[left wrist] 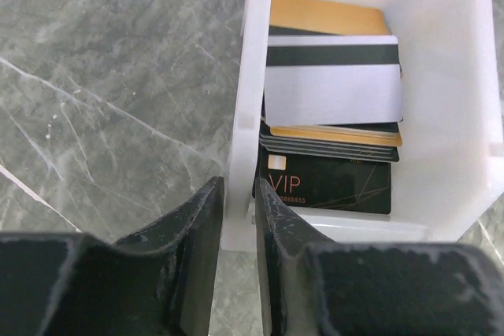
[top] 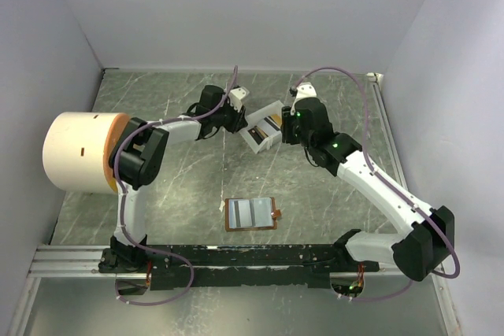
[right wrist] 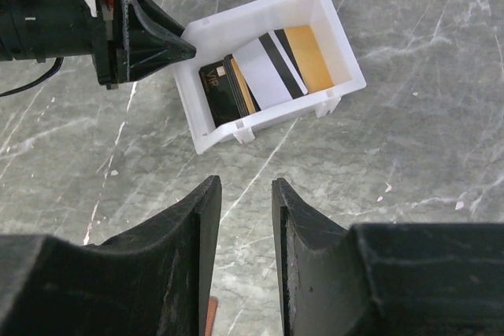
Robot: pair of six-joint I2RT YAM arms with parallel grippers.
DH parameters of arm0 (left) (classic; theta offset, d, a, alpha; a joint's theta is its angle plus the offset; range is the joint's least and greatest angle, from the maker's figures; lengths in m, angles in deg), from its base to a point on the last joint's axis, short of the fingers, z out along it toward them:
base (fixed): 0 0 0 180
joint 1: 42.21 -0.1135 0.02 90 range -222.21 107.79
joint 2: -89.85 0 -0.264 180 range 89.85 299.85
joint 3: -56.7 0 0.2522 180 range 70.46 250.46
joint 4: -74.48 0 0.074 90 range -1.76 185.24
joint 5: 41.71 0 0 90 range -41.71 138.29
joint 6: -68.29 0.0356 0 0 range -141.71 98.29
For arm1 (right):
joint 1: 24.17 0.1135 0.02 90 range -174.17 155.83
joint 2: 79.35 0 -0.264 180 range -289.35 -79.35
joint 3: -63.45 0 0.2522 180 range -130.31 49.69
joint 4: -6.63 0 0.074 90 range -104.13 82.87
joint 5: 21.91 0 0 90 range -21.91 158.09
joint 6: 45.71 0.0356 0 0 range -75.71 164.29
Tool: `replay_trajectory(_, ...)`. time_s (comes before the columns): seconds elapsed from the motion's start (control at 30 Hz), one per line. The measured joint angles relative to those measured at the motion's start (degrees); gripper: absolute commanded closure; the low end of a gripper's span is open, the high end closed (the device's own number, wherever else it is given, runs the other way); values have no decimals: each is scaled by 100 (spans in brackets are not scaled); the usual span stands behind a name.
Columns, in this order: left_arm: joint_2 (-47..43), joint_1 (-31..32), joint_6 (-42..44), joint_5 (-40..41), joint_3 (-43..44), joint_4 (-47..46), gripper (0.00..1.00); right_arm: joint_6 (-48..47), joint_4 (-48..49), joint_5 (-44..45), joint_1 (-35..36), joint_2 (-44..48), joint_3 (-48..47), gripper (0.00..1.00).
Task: Put the credit cards into the card holder
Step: Adjust the storage box at the center of the board, then pick up the credit card from the storage box.
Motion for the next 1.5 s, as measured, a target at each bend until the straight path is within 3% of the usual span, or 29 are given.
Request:
replay_trajectory(0.27,-505,-7,-140,-55,-813,-531,82,-238,57,-192,0,13,15,64)
replay_trajectory(0.37,-870,-9,-262,-52,-1274,-726,83,-417,164,-374,0,-63,35,57)
replay_trajectory(0.5,-1346,-4,-407,-33,-1934,-1045,82,-728,343,-682,0,-444,20,55)
replay_trajectory(0.7,-1725,15,-610,0,-2848,-1639,74,-1266,520,-981,-2,-1187,-133,53)
replay_trajectory(0.93,-1993,20,-964,55,-3348,-2157,46,-2146,863,-1340,-2,-1860,-173,48)
replay_trajectory(1.13,-2938,17,-1432,553,-3440,-2109,36,-2791,953,-1515,-2,-2592,-516,45)
replay_trajectory(1.27,-3904,-35,-1869,1154,-3604,-1818,30,-3104,975,-1576,-2,-2946,-789,43)
replay_trajectory(1.5,-5744,-111,-2286,2184,-3659,-428,23,-3606,970,-1851,-2,-3276,-1023,39)
